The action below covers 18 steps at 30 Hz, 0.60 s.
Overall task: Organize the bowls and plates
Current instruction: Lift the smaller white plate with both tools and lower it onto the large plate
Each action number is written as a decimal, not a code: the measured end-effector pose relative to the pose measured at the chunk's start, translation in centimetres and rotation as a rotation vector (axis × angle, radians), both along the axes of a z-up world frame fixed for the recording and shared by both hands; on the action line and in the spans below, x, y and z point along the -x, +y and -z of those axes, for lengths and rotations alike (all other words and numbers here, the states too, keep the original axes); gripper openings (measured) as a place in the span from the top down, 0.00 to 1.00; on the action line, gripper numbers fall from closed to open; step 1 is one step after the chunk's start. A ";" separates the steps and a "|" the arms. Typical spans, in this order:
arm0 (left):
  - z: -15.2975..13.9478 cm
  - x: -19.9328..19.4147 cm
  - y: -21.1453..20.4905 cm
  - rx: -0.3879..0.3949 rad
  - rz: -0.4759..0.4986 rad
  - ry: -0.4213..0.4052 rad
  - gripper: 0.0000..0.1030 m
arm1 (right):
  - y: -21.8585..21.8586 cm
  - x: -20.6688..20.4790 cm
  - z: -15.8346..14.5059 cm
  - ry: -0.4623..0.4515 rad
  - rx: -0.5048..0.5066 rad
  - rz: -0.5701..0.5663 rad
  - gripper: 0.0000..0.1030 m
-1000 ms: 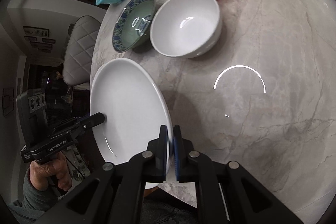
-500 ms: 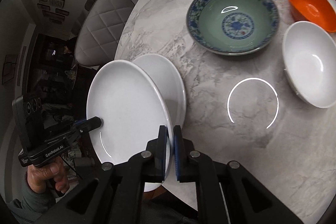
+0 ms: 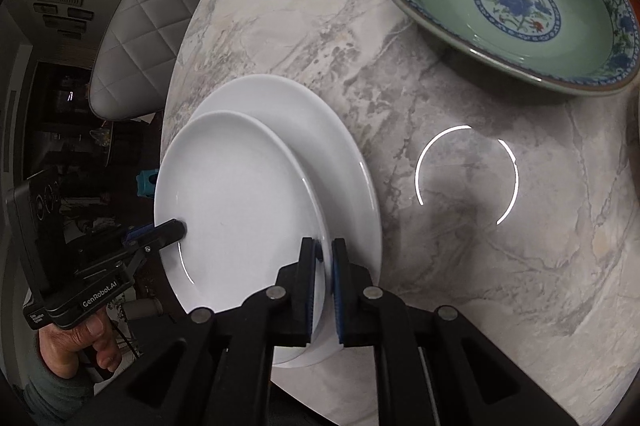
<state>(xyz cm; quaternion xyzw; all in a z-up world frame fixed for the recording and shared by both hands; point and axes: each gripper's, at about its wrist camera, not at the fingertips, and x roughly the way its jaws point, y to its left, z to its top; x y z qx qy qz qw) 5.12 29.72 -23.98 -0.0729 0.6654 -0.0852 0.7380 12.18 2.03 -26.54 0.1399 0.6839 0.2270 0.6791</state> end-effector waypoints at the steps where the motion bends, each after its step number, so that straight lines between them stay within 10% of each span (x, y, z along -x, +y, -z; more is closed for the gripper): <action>1: 0.1 -0.2 -0.1 -0.004 0.002 0.001 0.89 | 0.1 0.0 0.1 0.003 -0.001 0.003 0.91; 18: 1.4 -0.7 -0.9 -0.100 0.032 -0.014 0.88 | 2.6 0.4 -0.8 -0.091 0.140 -0.103 0.89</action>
